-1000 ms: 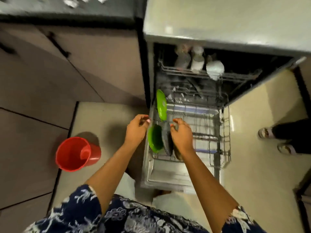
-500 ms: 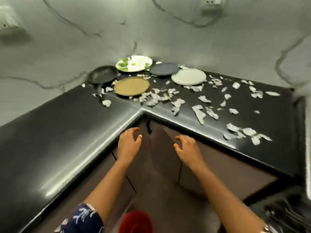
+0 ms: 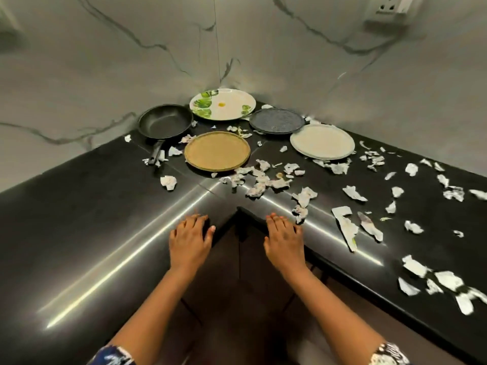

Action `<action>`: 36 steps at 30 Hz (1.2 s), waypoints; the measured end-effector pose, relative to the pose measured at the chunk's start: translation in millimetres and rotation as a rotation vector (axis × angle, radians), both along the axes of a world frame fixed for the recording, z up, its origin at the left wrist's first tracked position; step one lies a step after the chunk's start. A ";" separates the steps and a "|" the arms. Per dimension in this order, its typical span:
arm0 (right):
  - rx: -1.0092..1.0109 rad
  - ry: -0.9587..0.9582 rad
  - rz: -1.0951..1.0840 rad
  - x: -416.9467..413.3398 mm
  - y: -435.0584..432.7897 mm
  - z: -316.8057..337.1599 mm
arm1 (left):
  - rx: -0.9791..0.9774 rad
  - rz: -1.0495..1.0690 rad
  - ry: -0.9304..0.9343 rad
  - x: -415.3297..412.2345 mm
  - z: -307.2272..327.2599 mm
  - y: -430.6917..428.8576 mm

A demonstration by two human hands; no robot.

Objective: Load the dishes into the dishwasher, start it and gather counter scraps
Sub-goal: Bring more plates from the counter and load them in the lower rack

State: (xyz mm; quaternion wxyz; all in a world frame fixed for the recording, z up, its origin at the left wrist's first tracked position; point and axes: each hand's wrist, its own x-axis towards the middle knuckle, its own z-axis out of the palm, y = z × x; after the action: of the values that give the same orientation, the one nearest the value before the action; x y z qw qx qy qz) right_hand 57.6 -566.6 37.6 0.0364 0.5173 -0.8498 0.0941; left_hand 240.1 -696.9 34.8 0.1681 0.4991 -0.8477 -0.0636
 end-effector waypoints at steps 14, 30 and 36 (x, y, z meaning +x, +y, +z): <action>-0.369 -0.430 -0.372 -264.9 -93.4 71.0 | 0.368 -0.366 0.400 -255.8 62.6 -91.9; -0.507 -0.870 -0.788 -395.3 -116.4 57.7 | 0.686 -0.257 0.444 -388.9 44.1 -136.3; -0.785 -1.058 -0.713 -356.9 -88.9 89.8 | 1.131 -0.208 0.941 -372.6 83.4 -128.5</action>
State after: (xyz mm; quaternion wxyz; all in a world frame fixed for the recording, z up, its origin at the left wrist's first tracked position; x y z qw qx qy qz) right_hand -299.3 -655.5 127.4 -0.1672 0.0451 -0.7739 0.6091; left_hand -132.5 -825.4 118.2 0.2241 0.3464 -0.5668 -0.7131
